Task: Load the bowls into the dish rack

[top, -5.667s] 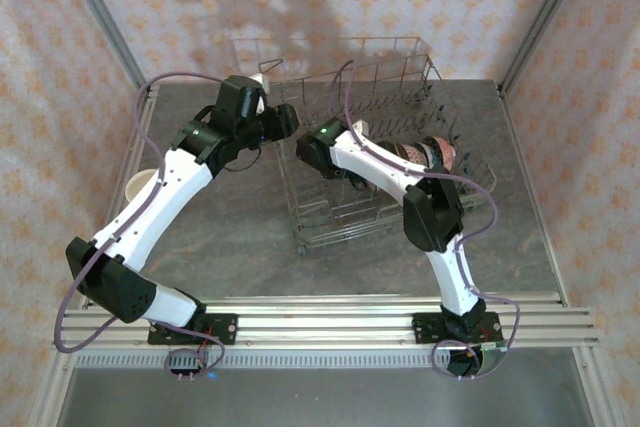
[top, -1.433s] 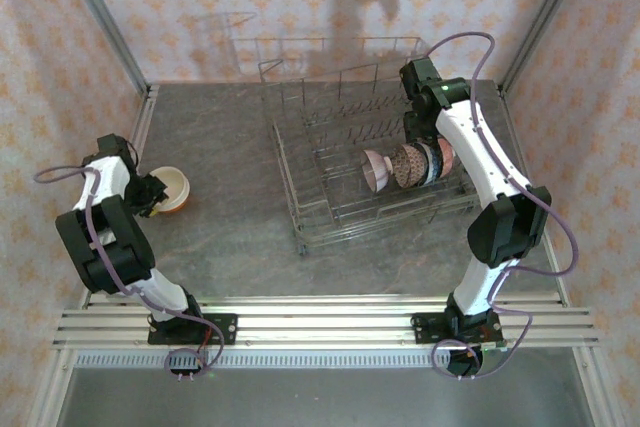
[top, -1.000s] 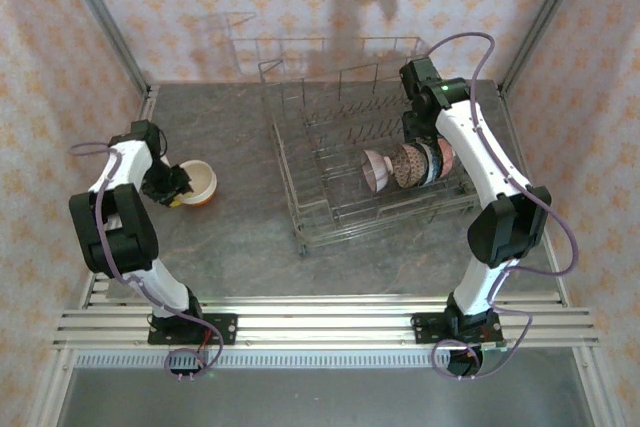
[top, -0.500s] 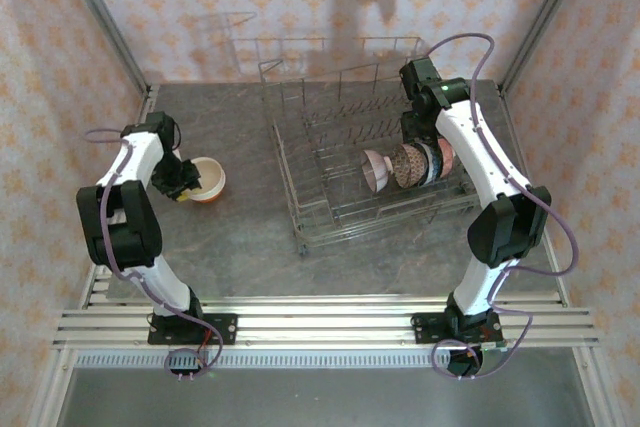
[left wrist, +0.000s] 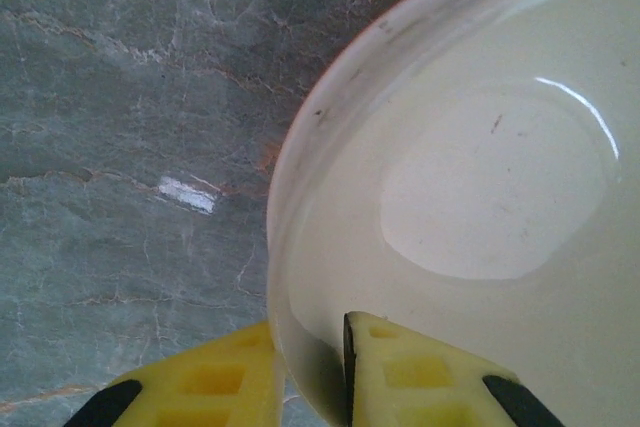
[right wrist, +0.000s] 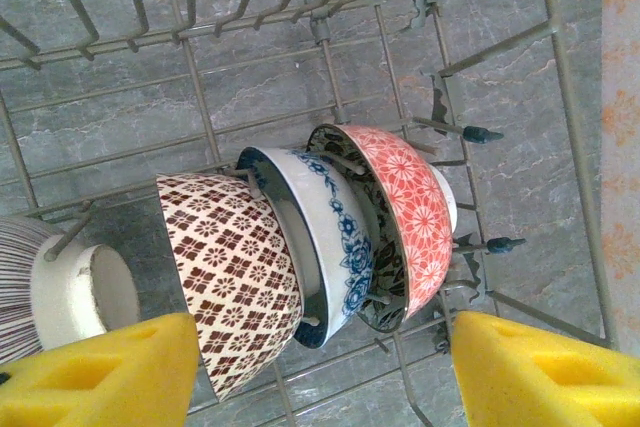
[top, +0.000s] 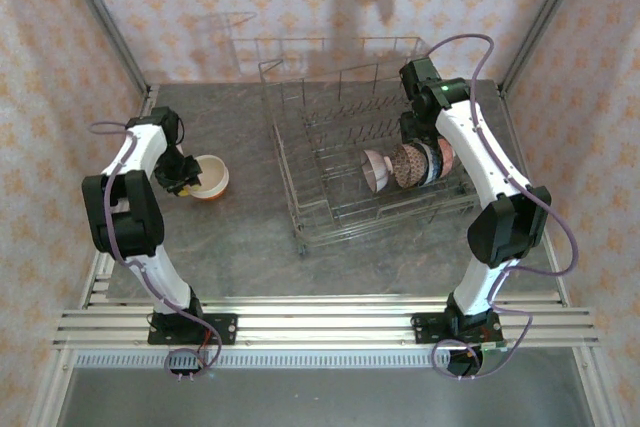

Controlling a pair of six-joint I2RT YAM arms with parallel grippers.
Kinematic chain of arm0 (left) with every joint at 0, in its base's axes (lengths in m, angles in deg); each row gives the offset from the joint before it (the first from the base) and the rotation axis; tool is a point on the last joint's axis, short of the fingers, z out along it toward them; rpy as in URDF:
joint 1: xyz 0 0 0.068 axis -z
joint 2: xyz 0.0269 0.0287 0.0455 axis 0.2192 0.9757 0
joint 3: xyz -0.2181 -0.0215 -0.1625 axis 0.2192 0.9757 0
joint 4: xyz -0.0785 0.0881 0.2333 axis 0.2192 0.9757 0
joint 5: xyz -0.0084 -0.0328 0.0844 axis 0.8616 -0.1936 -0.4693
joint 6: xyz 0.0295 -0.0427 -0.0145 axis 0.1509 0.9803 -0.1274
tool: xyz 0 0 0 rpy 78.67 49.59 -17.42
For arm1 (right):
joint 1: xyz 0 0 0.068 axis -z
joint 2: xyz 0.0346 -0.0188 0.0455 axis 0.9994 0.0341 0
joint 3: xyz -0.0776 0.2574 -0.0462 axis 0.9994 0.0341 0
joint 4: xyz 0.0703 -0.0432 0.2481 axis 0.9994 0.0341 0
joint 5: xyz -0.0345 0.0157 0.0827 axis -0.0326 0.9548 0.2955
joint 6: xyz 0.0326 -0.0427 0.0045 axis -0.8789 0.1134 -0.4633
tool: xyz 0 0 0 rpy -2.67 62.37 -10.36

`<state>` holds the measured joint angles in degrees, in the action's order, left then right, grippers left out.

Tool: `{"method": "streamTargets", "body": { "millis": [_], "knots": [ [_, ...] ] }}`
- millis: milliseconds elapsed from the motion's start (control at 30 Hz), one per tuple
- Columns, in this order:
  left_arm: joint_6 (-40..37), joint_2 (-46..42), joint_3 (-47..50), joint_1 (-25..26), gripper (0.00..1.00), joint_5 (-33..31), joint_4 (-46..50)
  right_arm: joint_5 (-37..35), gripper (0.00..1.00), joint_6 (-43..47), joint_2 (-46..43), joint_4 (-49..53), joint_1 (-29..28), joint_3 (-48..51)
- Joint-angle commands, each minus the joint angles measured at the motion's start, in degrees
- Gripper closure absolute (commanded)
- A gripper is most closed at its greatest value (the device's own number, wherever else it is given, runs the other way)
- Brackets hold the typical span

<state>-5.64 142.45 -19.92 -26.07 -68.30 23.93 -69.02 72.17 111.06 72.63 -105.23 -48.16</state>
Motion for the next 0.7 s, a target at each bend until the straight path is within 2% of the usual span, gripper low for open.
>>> {"method": "streamTargets", "body": {
  "millis": [0, 300, 667],
  "knots": [
    [-1.6, 1.4, -2.2, 0.7, 0.83, -1.4, 2.1, 0.5, 0.33, -0.9, 0.1, -0.5, 0.4, 1.0],
    [-1.9, 3.7, -6.1, 2.0, 0.88, -1.0, 3.6, 1.3, 0.33, -1.0, 0.4, -0.8, 0.3, 1.4],
    [-1.6, 3.4, -8.9, 3.6, 0.99, 0.2, 4.5, 1.3, 0.33, -1.2, 0.1, -0.9, 0.4, 1.6]
  ]
}}
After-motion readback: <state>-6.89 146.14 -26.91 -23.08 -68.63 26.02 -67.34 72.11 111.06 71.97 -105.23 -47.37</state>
